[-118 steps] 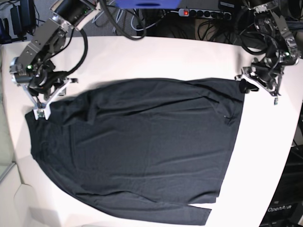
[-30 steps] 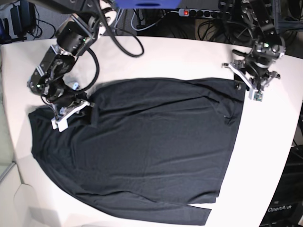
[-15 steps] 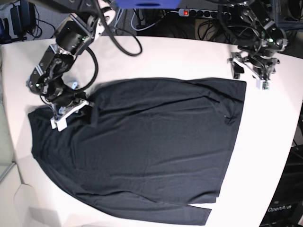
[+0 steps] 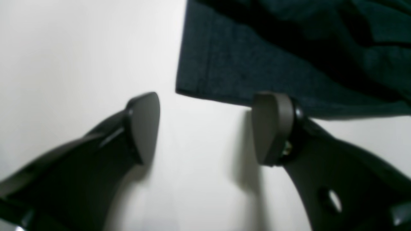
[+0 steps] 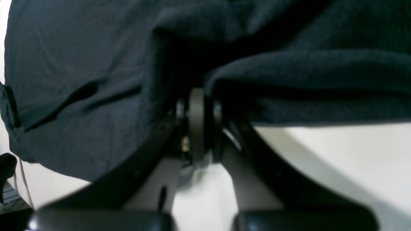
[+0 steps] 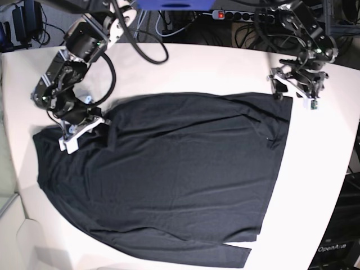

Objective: Fold the T-shirt properly
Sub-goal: 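Lift the held edges and fold them away from the robot over the shirt, then lower the folded edge onto the shirt body with both grippers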

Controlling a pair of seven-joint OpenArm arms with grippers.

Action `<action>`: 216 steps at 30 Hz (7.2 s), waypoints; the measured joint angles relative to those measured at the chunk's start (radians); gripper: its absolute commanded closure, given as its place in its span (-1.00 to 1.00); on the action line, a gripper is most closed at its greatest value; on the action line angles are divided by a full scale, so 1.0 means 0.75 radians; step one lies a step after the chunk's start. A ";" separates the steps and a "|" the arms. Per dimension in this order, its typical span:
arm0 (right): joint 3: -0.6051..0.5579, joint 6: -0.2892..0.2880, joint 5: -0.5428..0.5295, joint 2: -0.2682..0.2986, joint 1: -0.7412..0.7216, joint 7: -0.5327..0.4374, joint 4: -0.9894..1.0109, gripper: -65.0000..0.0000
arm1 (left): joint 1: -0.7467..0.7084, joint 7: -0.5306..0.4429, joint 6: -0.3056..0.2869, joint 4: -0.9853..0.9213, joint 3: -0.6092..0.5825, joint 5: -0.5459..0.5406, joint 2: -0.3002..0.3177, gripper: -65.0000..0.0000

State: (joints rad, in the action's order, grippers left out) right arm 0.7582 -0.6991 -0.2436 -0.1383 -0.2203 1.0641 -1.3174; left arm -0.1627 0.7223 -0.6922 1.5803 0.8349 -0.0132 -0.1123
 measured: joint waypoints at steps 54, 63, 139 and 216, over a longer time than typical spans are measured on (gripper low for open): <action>-0.145 -0.004 0.085 0.063 0.018 0.081 -0.207 1.00 | 0.325 0.263 -0.006 -0.038 0.004 0.017 0.019 1.00; -0.188 -0.004 0.085 0.073 -0.016 0.080 -0.207 1.00 | 0.416 0.378 -0.006 -0.011 0.008 0.011 0.024 1.00; -0.651 -0.004 0.085 0.372 -0.138 -0.244 -0.006 0.99 | 0.660 0.183 0.515 -0.336 -0.287 0.017 0.141 1.00; -0.810 -0.004 0.494 0.438 -0.400 -0.707 0.394 0.99 | 0.869 -0.212 0.519 -0.836 -0.443 0.017 0.235 0.95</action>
State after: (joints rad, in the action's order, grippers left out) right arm 0.1505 -0.7021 0.1272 0.1905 -0.5201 0.5339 -1.0222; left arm 0.4889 0.5632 -0.3027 0.9535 0.5030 -0.0006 0.0639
